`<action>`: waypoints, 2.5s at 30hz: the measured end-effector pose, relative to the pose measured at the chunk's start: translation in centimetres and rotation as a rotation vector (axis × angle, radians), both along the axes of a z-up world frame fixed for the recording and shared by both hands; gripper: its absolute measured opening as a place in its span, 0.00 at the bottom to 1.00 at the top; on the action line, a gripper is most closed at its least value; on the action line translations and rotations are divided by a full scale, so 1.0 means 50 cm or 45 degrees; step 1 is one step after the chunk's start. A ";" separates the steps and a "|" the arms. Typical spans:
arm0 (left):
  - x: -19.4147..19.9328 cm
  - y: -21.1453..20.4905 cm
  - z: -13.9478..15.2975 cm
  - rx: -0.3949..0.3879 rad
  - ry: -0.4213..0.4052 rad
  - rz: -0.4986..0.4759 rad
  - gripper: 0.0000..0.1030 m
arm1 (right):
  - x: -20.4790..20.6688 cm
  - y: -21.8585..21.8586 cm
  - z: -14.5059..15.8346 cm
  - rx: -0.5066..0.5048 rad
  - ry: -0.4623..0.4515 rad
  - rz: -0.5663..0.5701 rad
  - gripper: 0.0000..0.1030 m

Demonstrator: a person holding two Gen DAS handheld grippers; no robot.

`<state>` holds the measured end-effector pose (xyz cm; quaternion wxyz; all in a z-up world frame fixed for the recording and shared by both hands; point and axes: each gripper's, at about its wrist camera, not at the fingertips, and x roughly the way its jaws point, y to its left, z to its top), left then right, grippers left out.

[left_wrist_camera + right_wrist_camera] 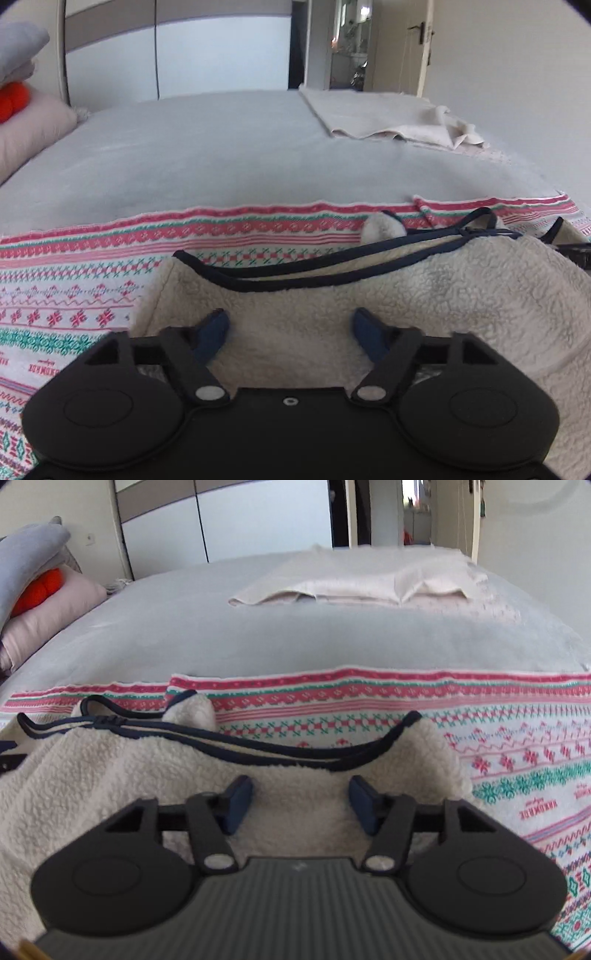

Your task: Fold large clothes

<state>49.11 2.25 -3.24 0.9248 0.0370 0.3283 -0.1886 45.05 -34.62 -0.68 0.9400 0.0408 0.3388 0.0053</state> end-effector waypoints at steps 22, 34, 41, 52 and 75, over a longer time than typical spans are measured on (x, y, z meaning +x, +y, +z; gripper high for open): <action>0.003 0.058 0.048 -0.150 -0.066 0.284 0.32 | -0.035 -0.098 0.034 0.085 -0.117 -0.328 0.06; -0.140 -0.091 0.034 -0.046 -0.137 -0.080 0.57 | -0.099 0.113 0.031 -0.110 -0.101 0.049 0.40; -0.157 0.091 0.022 -0.131 -0.152 0.112 0.57 | -0.171 -0.106 0.016 0.147 -0.106 -0.148 0.11; -0.318 0.094 0.057 -0.346 -0.067 0.063 0.56 | -0.371 -0.030 0.045 0.157 -0.209 -0.070 0.40; -0.537 0.190 0.037 -0.699 0.235 0.491 1.00 | -0.587 0.022 0.078 0.292 -0.161 -0.076 0.89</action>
